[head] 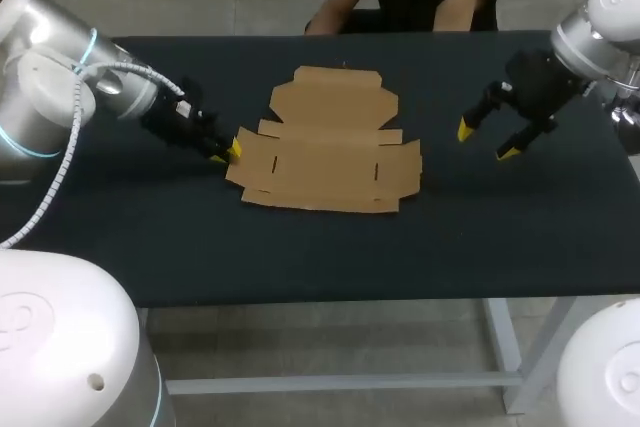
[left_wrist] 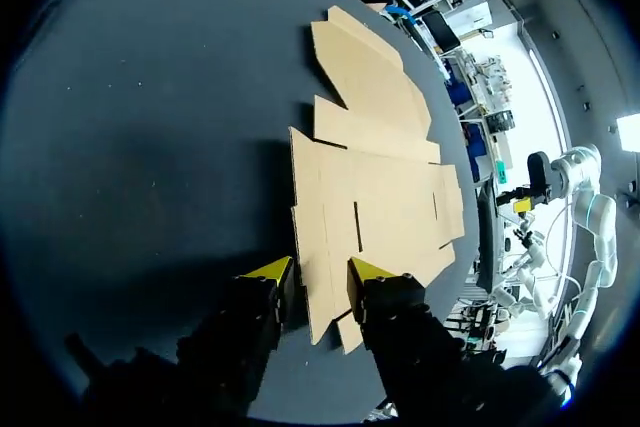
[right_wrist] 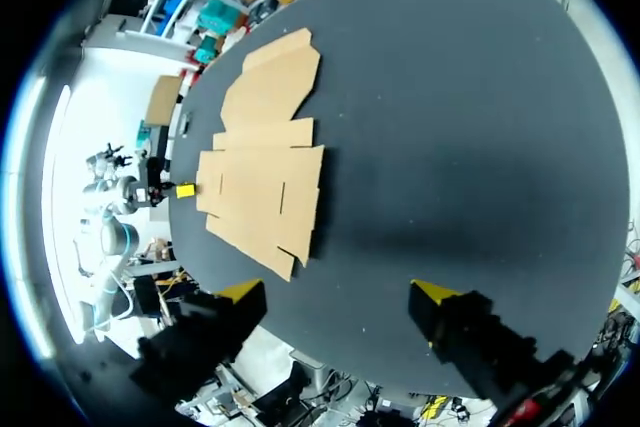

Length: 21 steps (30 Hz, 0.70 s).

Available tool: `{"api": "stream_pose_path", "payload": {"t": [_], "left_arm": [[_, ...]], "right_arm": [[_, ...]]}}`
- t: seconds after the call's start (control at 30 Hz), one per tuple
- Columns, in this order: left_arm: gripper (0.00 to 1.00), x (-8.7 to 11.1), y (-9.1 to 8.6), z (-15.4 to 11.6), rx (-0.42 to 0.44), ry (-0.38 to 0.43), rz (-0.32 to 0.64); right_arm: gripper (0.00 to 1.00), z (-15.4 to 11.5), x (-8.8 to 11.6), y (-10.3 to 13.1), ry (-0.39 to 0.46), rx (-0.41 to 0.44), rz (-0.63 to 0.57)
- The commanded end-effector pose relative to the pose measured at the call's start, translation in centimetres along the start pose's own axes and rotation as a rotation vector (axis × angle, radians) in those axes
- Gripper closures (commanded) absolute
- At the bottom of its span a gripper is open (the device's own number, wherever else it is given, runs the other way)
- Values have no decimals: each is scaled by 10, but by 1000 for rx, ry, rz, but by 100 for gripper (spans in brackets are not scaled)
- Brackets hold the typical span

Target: Assemble the packaging by folding the flat box into shape, placing the metal phone stand inside, and closing the box properly

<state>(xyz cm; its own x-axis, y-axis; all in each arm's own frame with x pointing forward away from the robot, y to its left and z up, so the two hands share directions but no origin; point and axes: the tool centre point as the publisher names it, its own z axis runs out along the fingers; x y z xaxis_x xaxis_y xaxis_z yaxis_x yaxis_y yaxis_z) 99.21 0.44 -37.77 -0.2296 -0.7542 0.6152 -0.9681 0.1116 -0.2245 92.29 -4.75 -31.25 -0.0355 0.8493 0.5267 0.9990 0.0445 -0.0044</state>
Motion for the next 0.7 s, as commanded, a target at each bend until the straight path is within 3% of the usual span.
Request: {"api": "stream_pose_path", "payload": {"t": [0.03, 0.2, 0.43, 0.6, 0.63, 0.7], "left_arm": [[0, 2, -4, 0, -1, -13, 6], [0, -5, -18, 4, -39, -14, 43], [0, -11, -34, 4, -123, 79, 88], [7, -6, -38, 8, -177, 78, 107], [12, -6, -38, 9, -194, 89, 113], [11, -5, -39, 13, -217, 75, 117]], "right_arm": [[0, 0, -1, 2, 6, 8, -3], [0, 3, 0, 3, 10, 18, -6], [0, 6, 3, 3, 3, 36, -12], [0, 6, 3, 2, 4, 37, -12], [0, 6, 4, 2, 4, 37, -11], [0, 6, 4, 1, 3, 37, -10]]}}
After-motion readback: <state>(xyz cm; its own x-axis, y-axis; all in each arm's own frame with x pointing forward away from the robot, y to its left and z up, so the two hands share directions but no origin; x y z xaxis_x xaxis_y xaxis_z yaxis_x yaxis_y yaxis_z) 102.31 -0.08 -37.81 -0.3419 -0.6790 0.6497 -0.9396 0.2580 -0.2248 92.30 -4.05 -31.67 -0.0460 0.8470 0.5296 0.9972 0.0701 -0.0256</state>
